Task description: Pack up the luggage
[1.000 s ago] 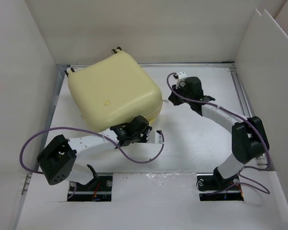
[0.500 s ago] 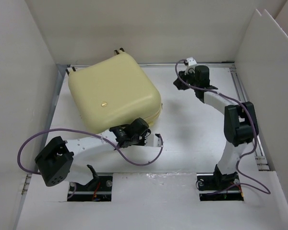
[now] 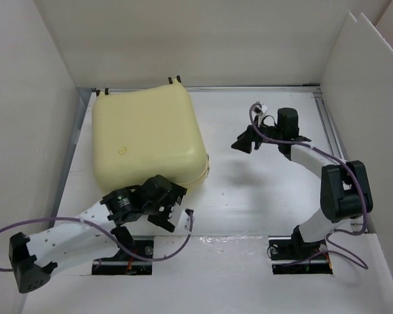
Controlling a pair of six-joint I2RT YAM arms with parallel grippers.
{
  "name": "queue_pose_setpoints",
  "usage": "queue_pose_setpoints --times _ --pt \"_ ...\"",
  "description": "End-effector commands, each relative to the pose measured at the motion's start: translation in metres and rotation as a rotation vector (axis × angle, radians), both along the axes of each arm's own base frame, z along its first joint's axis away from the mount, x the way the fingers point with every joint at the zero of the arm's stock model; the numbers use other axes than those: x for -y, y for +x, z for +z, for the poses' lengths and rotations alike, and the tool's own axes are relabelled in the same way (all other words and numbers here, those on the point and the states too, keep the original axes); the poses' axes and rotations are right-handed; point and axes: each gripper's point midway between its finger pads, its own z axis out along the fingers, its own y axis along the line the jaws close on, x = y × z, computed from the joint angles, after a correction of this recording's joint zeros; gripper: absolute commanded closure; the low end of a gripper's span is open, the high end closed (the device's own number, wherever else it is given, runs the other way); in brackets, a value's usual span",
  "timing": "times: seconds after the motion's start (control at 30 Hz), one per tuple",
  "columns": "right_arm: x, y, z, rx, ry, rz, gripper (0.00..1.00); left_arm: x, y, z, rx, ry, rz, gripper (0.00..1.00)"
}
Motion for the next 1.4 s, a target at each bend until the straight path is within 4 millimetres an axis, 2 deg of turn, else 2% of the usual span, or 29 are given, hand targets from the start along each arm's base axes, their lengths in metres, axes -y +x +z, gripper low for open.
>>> queue_pose_setpoints --times 0.0,0.07,0.1,0.13,0.17,0.2,0.23,0.27,0.3,0.33,0.37,0.4,0.43,0.47,0.5,0.57,0.6,0.67,0.7,0.73,0.77,0.83,0.9,0.93,1.03,1.13,1.27,1.37 --pt "-0.017 -0.018 0.007 0.025 0.017 0.103 0.28 0.036 -0.001 0.078 0.081 -0.239 -0.095 0.0" --pt "-0.031 -0.02 0.005 0.02 -0.002 0.115 0.28 0.047 0.007 0.115 0.085 -0.373 0.002 0.0" --pt "-0.033 -0.01 0.0 0.013 -0.034 0.058 0.28 0.055 0.021 0.133 0.108 -0.427 0.08 0.0" --pt "-0.048 -0.006 0.01 0.042 -0.046 0.049 0.31 0.061 0.032 0.168 0.133 -0.512 0.152 0.0" --pt "-0.054 0.001 0.004 0.014 -0.064 0.011 0.32 0.062 0.044 0.183 0.138 -0.553 0.244 0.0" --pt "-0.06 0.007 0.004 0.012 -0.081 -0.015 0.34 0.054 0.062 0.195 0.139 -0.601 0.422 0.03" --pt "-0.063 0.018 0.005 0.014 -0.095 -0.062 0.36 0.044 0.092 0.21 0.163 -0.62 0.564 0.07" --pt "-0.075 0.023 0.016 0.027 -0.082 -0.06 0.44 0.03 0.109 0.211 0.167 -0.616 0.676 0.13" --pt "-0.077 0.03 0.01 -0.029 -0.069 -0.091 0.48 0.015 0.126 0.213 0.163 -0.625 0.778 0.36" --pt "-0.081 0.033 0.009 -0.045 -0.065 -0.108 0.53 0.002 0.143 0.205 0.108 -0.628 0.894 0.46" --pt "-0.083 0.036 0.009 -0.053 -0.06 -0.111 0.57 -0.055 0.176 0.224 0.158 -0.696 1.093 0.55" --pt "-0.087 0.034 0.004 -0.061 -0.068 -0.107 0.64 -0.085 0.188 0.227 0.15 -0.728 1.196 0.61" --pt "-0.087 0.035 0.004 -0.043 -0.077 -0.101 0.65 -0.107 0.198 0.23 0.102 -0.783 1.246 0.69" --pt "-0.094 0.029 0.004 -0.025 -0.081 -0.06 0.67 -0.17 0.209 0.232 0.121 -0.798 1.422 0.71" --pt "-0.095 0.019 -0.004 -0.026 -0.099 -0.042 0.69 -0.188 0.209 0.227 0.106 -0.793 1.473 0.72" --pt "-0.092 0.006 -0.003 0.01 -0.107 0.002 0.69 -0.215 0.205 0.211 0.084 -0.76 1.585 0.73" --pt "-0.087 0.003 -0.004 0.004 -0.105 0.0 0.68 -0.229 0.199 0.19 0.055 -0.73 1.642 0.73" --pt "-0.075 -0.01 -0.013 -0.01 -0.111 0.012 0.6 -0.23 0.192 0.166 0.01 -0.705 1.676 0.72" --pt "-0.073 -0.02 -0.014 -0.02 -0.094 0.057 0.56 -0.229 0.189 0.146 -0.014 -0.688 1.686 0.68" --pt "-0.068 -0.033 -0.026 -0.046 -0.094 0.086 0.48 -0.229 0.189 0.138 -0.026 -0.689 1.697 0.65" --pt "-0.065 -0.039 -0.025 -0.026 -0.09 0.115 0.44 -0.228 0.189 0.132 -0.038 -0.703 1.713 0.6" --pt "-0.073 -0.066 -0.028 -0.031 -0.058 0.231 0.39 -0.232 0.196 0.124 -0.065 -0.742 1.732 0.52" --pt "-0.084 -0.083 -0.025 0.005 -0.058 0.297 0.36 -0.22 0.203 0.12 -0.183 -0.819 1.687 0.39" --pt "-0.083 -0.086 -0.03 0.003 -0.064 0.301 0.35 -0.212 0.206 0.121 -0.223 -0.843 1.649 0.34" --pt "-0.098 -0.09 -0.036 0.031 -0.076 0.33 0.34 -0.192 0.214 0.121 -0.325 -0.889 1.552 0.24" --pt "-0.107 -0.081 -0.037 0.043 -0.065 0.335 0.34 -0.19 0.219 0.116 -0.355 -0.886 1.535 0.2" --pt "-0.12 -0.086 -0.031 0.079 -0.052 0.361 0.34 -0.187 0.218 0.099 -0.434 -0.836 1.532 0.19" --pt "-0.129 -0.095 -0.028 0.082 -0.022 0.384 0.35 -0.185 0.217 0.096 -0.454 -0.829 1.524 0.19"
